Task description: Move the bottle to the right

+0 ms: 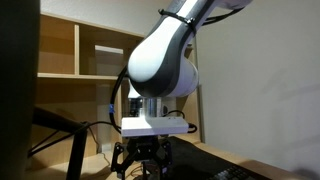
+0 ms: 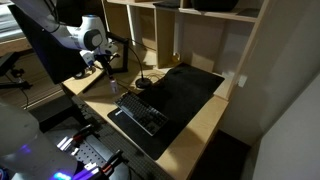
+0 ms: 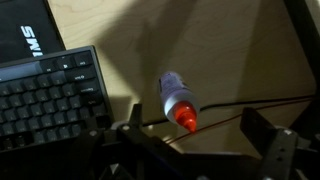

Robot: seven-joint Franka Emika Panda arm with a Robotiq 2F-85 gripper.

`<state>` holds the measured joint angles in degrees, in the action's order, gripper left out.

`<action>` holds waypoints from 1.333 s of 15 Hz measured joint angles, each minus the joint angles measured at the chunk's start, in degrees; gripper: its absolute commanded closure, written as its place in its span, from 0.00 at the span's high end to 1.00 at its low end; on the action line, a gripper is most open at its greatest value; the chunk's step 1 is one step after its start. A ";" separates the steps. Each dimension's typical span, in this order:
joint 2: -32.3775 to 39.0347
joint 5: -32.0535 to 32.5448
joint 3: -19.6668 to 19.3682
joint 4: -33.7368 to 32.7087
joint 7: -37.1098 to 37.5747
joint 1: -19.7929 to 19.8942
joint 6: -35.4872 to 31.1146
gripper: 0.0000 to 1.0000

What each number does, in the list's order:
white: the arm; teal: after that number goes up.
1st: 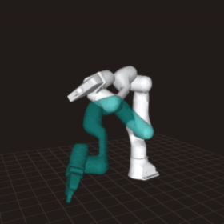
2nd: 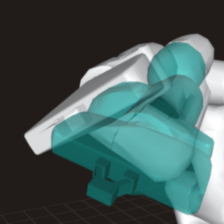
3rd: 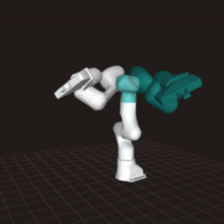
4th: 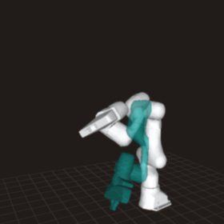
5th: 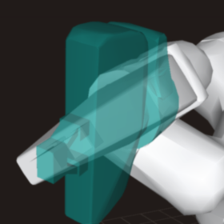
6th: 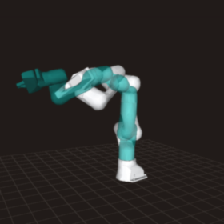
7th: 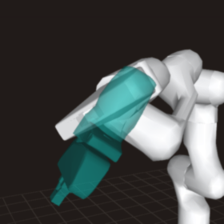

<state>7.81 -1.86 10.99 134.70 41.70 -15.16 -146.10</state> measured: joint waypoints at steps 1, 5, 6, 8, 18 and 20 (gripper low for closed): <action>0.00 -0.29 0.01 0.00 0.60 -0.01 -0.22 1.00; -0.01 -0.13 0.01 0.00 5.52 -0.01 -1.56 1.00; -0.01 -0.09 0.01 0.00 5.79 -0.02 -1.59 1.00; 0.00 -0.09 0.01 0.00 5.79 -0.02 -1.59 1.00; -0.11 3.97 -0.48 0.00 14.69 -0.10 0.85 1.00; -0.11 3.97 -0.49 0.00 14.74 -0.11 0.87 1.00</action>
<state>7.70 2.12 10.50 134.70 56.43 -15.27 -145.23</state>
